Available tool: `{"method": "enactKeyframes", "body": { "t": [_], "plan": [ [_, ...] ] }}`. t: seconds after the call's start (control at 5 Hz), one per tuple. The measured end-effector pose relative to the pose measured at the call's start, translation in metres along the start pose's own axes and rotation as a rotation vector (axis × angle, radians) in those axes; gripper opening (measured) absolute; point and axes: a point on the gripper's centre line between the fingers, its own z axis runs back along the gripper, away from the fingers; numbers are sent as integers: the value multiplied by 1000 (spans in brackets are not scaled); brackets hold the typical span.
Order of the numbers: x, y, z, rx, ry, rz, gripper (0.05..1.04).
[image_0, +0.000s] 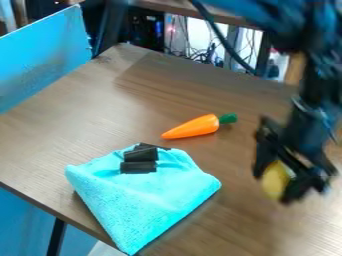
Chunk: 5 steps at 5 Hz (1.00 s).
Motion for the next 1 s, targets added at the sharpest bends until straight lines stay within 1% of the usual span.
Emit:
{"method": "enactKeyframes", "body": {
  "t": [0.2,0.4,0.6,0.8,1.0],
  "plan": [
    [-31,48,19,4,-83,-44,755],
    [-51,87,30,31,-148,-116,755],
    [-77,132,38,86,-138,-125,755],
    [-102,169,36,99,-107,-47,755],
    [-119,216,24,97,-63,29,755]
  ]
}}
